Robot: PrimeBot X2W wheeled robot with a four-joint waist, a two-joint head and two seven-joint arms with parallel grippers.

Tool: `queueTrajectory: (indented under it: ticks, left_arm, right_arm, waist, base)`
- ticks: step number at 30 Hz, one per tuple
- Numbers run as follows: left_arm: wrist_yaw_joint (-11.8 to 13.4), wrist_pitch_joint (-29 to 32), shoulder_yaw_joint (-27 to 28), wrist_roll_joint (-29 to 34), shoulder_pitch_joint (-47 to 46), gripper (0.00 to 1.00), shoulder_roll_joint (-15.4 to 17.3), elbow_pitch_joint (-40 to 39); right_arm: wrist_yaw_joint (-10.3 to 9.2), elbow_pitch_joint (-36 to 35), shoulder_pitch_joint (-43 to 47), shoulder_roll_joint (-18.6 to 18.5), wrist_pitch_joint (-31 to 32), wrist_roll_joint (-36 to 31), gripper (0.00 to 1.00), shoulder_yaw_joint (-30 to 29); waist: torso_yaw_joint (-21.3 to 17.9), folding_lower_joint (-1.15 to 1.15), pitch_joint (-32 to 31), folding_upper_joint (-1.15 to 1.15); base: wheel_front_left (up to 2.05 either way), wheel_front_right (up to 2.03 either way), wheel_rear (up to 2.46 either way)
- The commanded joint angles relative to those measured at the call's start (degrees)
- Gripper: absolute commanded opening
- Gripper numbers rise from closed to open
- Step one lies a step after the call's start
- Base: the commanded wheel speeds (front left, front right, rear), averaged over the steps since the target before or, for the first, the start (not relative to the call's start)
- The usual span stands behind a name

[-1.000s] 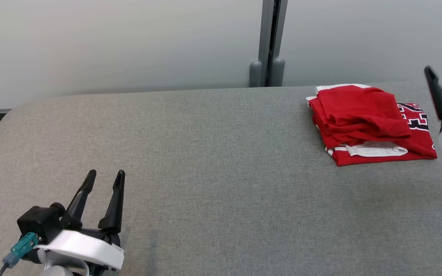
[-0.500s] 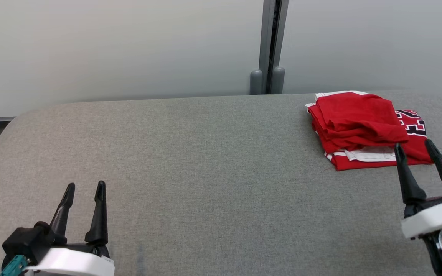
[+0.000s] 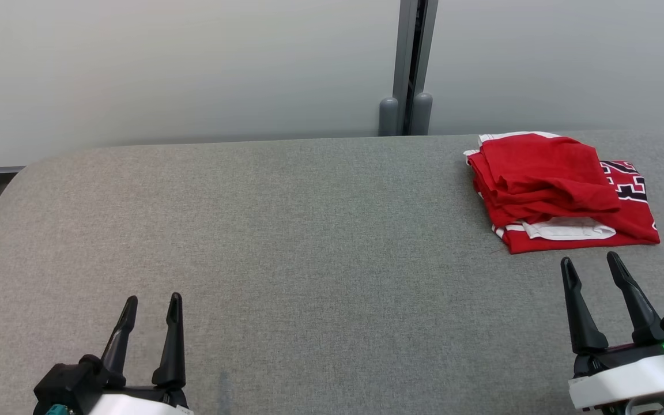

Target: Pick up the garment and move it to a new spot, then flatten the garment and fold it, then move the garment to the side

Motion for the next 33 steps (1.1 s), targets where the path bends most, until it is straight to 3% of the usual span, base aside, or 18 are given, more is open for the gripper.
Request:
queueTrajectory:
  ticks: [1, 13, 33]
  left_arm:
    - [-0.6, -0.1, 0.5, 0.5, 0.6, 1.00, -0.1, 0.3]
    - [-4.2, -0.1, 3.1, 3.4, -1.1, 1.00, -3.1, 4.2]
    - [-6.2, -0.1, 4.8, 5.9, -2.6, 1.00, -4.7, 6.3]
  right_arm:
    - [0.03, -0.4, 0.5, -0.1, -0.2, -0.4, 1.00, 0.1]
    - [0.03, 1.2, -1.8, 1.1, -0.2, -1.6, 1.00, -0.2]
    - [0.03, 2.7, -1.9, 2.1, -0.2, -1.1, 1.00, 0.5]
  waist:
    - [0.0, 0.00, 0.1, 0.00]
    - [0.9, 0.00, -0.1, 0.00]
    - [0.8, 0.00, 0.2, 0.00]
  base:
    - [0.00, 0.00, 0.00]
    - [0.00, 0.00, 0.00]
    - [0.00, 0.00, 0.00]
